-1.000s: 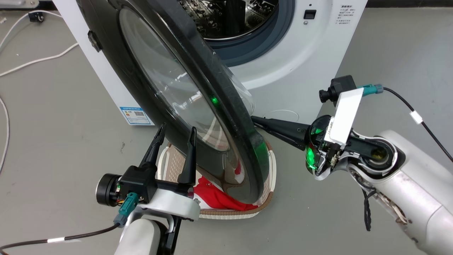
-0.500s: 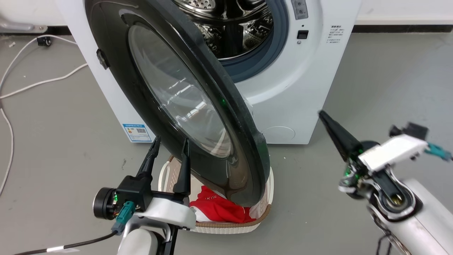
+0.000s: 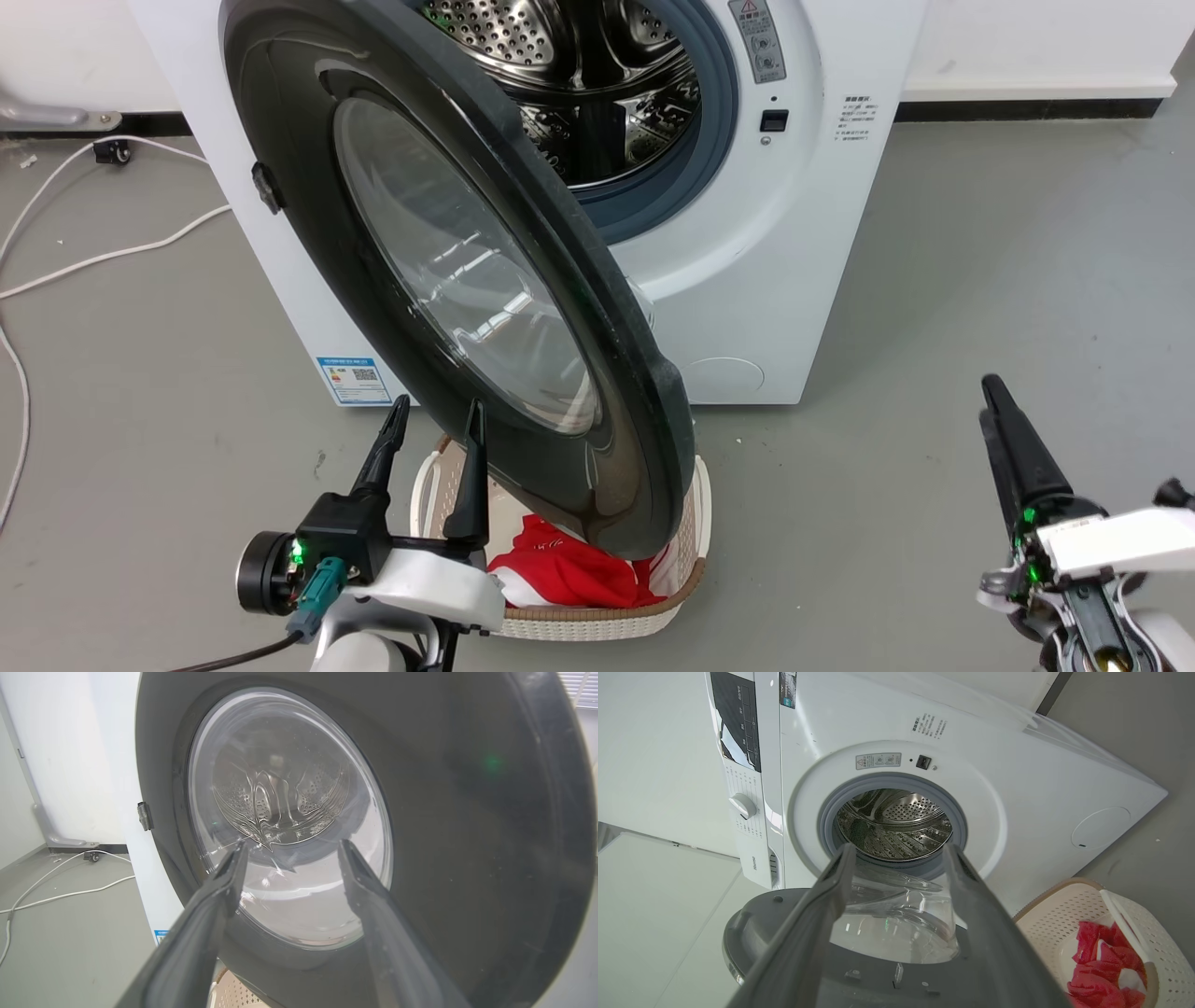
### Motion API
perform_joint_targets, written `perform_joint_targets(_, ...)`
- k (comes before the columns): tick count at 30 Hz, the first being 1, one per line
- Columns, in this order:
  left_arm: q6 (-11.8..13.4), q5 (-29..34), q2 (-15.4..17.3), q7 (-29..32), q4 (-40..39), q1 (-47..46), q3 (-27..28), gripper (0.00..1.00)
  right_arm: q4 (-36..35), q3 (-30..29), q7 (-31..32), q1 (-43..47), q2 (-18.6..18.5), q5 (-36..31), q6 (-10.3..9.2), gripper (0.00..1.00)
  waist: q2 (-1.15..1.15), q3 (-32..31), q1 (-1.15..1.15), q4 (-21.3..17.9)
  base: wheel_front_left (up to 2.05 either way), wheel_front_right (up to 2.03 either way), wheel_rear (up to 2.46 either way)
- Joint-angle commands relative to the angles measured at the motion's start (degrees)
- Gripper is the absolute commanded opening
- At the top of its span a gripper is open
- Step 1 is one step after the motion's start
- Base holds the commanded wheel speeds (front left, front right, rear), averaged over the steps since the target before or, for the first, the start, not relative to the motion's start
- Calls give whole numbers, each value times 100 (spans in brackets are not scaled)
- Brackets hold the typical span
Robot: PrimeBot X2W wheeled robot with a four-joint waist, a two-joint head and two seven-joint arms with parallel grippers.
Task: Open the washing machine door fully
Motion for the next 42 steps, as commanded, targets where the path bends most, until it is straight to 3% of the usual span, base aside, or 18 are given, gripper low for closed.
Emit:
perform_joint_targets(1, 4, 32, -4, -15, 9, 38, 35, 100, -31, -72, -25, 138, 65, -139, 13, 100, 0, -17, 1, -6, 0, 0, 0)
perform_joint_targets(7, 35, -16, -4, -15, 12, 102, 69, 100, 33, -1111, -41, 629, 727, -1987, 13, 100, 0, -68, 1, -25, 0, 0, 0)
perform_joint_targets(16, 58, 2, -5, -15, -37, 68, 156, 100, -434, -2426, -44, 825, 1711, -6166, 12, 100, 0, -7, 1, -98, 0, 0, 0)
perform_joint_targets(21, 46, 20, -4, -15, -34, 11, 184, 100, -893, -2693, 24, 875, 1968, -8226, 6, 100, 0, 30, 1, -98, 0, 0, 0)
perform_joint_targets(24, 41, 35, -4, -15, -28, -6, 197, 100, -1159, -2677, 195, 988, 2044, -9033, 6, 100, 0, 41, 1, -86, 0, 0, 0)
perform_joint_targets(31, 33, 59, -4, -15, -15, 0, 206, 100, -1367, -2419, 477, 1360, 2114, -9919, 5, 100, 0, 32, 1, -62, 0, 0, 0)
perform_joint_targets(42, 7, 135, -4, -15, -5, -3, 216, 100, -1205, -2440, 403, 1356, 2116, -9733, 5, 100, 0, 41, 1, -79, 0, 0, 0)
